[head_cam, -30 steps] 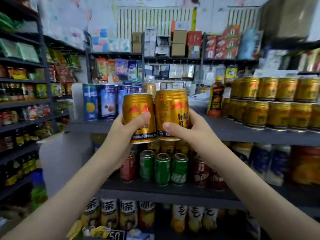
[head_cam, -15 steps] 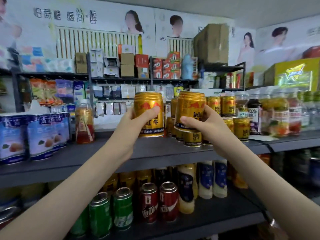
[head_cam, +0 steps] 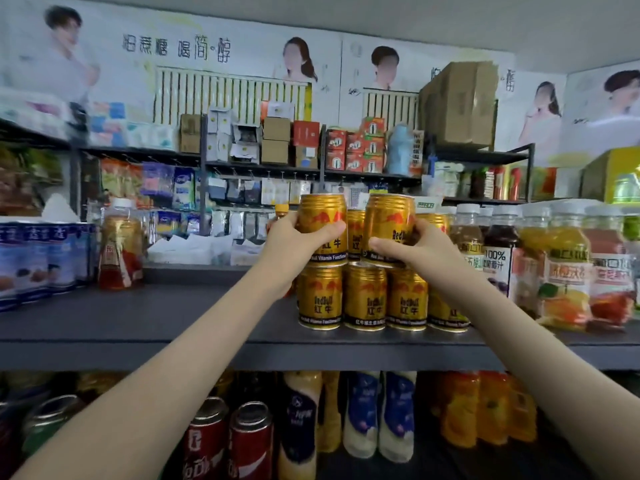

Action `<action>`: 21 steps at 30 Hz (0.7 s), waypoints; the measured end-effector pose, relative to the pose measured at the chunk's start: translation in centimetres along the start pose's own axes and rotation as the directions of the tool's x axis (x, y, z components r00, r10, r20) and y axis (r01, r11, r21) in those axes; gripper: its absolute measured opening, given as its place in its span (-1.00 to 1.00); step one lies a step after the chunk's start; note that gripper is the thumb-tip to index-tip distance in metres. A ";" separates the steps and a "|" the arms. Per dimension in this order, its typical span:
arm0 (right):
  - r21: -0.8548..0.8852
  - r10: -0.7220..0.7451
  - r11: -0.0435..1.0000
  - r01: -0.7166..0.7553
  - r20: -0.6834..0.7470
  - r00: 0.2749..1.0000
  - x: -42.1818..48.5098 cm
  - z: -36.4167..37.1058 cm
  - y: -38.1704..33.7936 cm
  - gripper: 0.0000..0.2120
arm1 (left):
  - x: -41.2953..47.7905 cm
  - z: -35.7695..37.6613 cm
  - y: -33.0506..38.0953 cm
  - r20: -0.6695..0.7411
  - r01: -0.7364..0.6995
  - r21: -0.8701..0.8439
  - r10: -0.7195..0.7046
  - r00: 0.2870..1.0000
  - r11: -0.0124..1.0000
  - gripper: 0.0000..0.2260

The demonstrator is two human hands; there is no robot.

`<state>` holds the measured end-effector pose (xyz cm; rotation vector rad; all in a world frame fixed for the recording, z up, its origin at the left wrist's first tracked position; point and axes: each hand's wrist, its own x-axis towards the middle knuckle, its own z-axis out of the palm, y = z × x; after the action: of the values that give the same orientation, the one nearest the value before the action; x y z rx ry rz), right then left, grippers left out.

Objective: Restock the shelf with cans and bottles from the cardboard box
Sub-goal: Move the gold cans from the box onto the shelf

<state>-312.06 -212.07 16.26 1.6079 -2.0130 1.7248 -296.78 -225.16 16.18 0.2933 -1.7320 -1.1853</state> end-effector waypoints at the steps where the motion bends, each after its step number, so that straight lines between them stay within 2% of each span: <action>1: -0.032 -0.011 0.999 0.011 0.013 1.000 0.5 0.1 0.2 -0.34 | 0.4 0.4 -0.2 -0.016 0.004 0.018 -0.004 1.000 1.000 -0.54; 5: -0.086 -0.017 0.996 0.025 0.093 0.996 2.1 0.9 0.6 -0.40 | 1.3 1.1 -1.1 -0.069 0.022 0.067 -0.018 0.997 0.997 -0.55; 9: -0.104 0.014 0.995 -0.001 0.118 0.993 3.1 1.5 1.3 -0.33 | 1.9 0.9 -1.8 -0.054 0.020 0.067 -0.016 0.998 0.998 -0.60; 12: -0.174 0.022 0.985 -0.004 0.106 0.994 3.6 1.7 1.5 -0.24 | 2.2 0.6 -2.2 -0.025 0.018 0.110 -0.015 1.000 0.994 -0.51; 15: -0.154 -0.057 0.986 0.067 0.068 0.996 3.2 1.9 1.3 -0.06 | 2.2 0.8 -2.5 -0.001 0.003 0.190 -0.002 1.000 0.982 -0.45; 17: -0.174 -0.129 0.976 0.134 0.041 0.991 2.8 2.2 1.6 0.05 | 2.2 0.8 -2.9 -0.016 -0.048 0.317 0.056 0.998 0.947 -0.41; 19: -0.222 -0.197 0.953 0.204 0.054 0.979 2.6 2.4 1.8 0.10 | 1.9 0.7 -3.3 -0.013 -0.142 0.403 0.161 0.987 0.904 -0.24; 21: -0.246 -0.210 0.942 0.229 0.104 0.972 2.6 2.4 1.9 0.08 | 1.4 0.5 -3.8 0.061 -0.247 0.427 0.245 0.968 0.870 -0.13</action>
<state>-313.29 -215.89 15.56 1.7532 -1.9061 1.2876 -299.06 -227.69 13.90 0.3206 -1.9625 -0.6082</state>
